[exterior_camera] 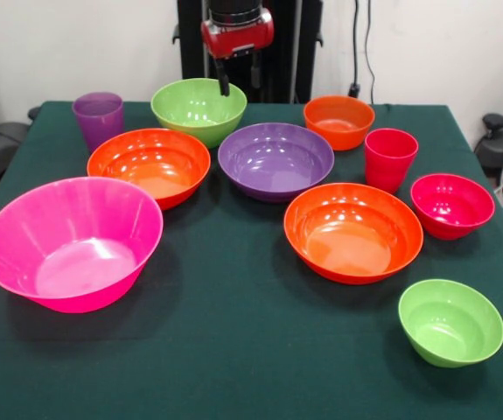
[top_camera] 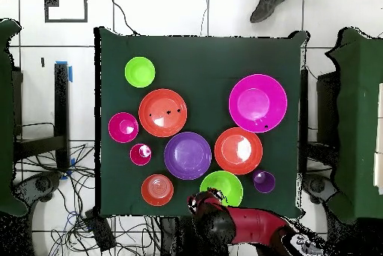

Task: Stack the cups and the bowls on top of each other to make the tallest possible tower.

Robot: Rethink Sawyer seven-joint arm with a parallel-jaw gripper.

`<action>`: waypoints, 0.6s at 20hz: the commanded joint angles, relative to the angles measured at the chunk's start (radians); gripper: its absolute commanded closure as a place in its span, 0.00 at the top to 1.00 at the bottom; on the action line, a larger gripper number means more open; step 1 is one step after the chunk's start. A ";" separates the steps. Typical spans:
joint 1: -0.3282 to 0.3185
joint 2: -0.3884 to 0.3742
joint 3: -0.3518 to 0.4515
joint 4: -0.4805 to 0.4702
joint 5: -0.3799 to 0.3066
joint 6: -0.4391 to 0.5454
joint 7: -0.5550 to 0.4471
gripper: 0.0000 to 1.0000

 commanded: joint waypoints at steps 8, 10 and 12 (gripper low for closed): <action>-0.005 0.004 0.059 -0.029 -0.043 -0.031 0.130 1.00; 0.004 0.013 0.053 -0.035 -0.041 -0.038 0.135 1.00; 0.002 0.014 0.053 -0.035 -0.041 -0.037 0.134 1.00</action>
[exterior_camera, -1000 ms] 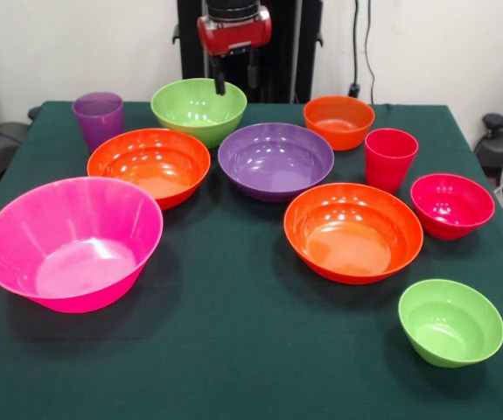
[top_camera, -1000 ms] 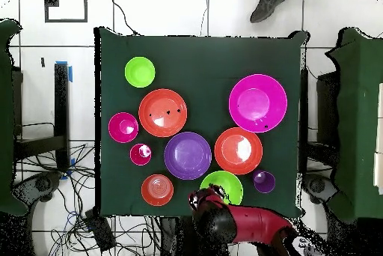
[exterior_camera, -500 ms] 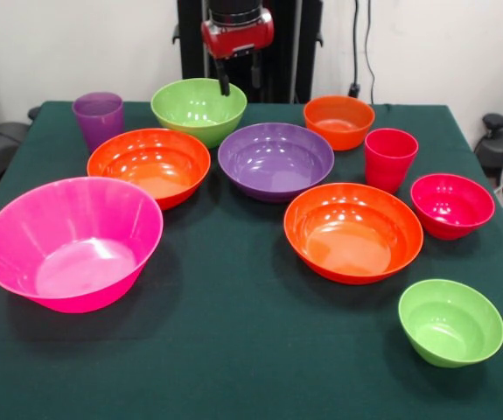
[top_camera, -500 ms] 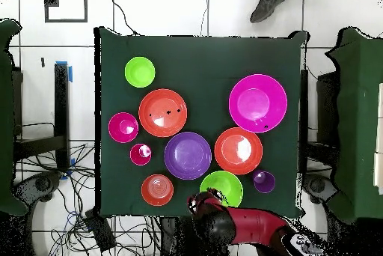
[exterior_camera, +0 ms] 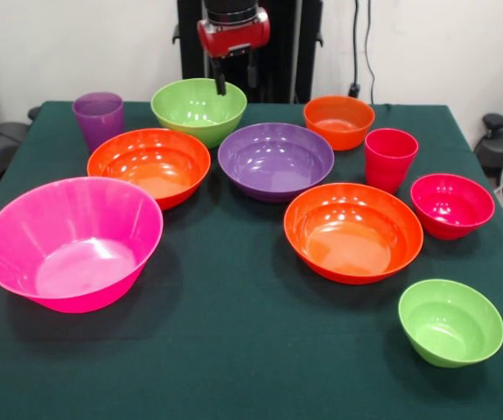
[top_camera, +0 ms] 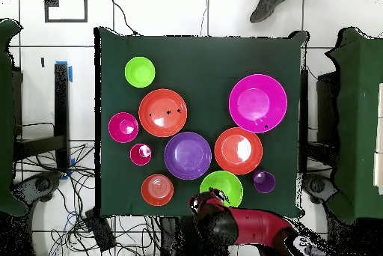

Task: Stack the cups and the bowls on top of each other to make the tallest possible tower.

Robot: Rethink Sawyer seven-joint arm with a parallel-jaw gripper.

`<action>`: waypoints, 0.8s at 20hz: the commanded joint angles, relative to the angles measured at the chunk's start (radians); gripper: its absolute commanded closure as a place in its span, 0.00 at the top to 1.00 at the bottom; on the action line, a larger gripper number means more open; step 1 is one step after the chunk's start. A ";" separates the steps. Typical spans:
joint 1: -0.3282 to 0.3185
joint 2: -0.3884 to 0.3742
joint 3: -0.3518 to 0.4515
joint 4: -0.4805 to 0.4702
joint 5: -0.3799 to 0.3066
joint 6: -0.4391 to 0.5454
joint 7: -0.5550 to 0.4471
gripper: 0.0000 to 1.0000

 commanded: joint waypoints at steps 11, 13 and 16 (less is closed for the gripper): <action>0.008 0.025 0.056 -0.038 -0.044 -0.054 0.132 0.00; 0.003 0.014 0.065 -0.032 -0.042 -0.051 0.132 0.00; 0.001 0.021 0.063 -0.037 -0.046 -0.047 0.127 0.00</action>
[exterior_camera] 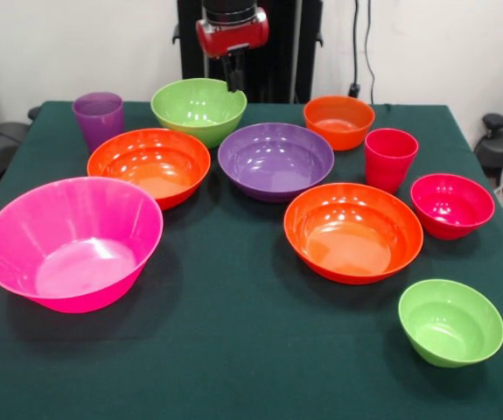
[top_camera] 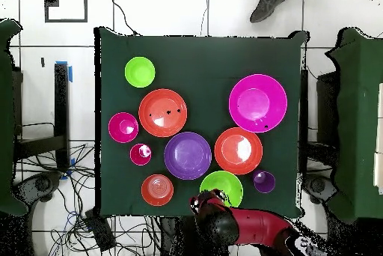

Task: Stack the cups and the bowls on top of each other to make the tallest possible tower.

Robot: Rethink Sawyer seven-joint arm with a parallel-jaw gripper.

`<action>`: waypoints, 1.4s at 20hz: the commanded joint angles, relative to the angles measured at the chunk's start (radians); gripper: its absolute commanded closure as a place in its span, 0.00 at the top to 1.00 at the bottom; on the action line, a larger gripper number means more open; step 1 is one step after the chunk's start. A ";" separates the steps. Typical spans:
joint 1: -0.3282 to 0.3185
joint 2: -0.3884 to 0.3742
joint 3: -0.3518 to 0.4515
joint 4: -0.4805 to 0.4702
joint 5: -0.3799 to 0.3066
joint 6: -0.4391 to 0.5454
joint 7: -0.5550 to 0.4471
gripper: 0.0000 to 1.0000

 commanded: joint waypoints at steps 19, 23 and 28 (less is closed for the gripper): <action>0.029 0.057 0.037 -0.045 -0.059 -0.068 0.135 1.00; 0.043 0.062 0.018 -0.050 -0.066 -0.087 0.138 1.00; 0.067 0.073 -0.003 -0.057 -0.071 -0.100 0.139 1.00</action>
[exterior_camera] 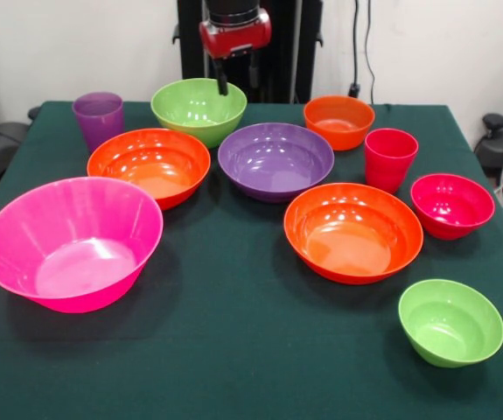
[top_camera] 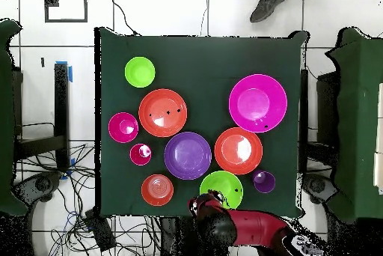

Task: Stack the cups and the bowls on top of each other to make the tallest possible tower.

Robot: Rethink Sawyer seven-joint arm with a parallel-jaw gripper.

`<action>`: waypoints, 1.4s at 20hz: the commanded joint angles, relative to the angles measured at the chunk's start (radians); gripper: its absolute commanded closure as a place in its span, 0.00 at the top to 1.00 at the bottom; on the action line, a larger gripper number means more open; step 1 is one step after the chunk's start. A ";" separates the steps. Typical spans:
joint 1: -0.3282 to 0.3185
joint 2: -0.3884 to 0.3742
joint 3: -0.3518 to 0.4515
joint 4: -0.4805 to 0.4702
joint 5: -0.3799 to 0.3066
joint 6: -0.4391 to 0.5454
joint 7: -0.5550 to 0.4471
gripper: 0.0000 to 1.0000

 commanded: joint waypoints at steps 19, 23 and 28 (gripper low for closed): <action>0.092 0.148 -0.073 -0.110 -0.067 -0.198 0.138 1.00; 0.116 0.175 -0.094 -0.132 -0.062 -0.196 0.134 1.00; 0.122 0.198 -0.096 -0.148 -0.073 -0.200 0.123 1.00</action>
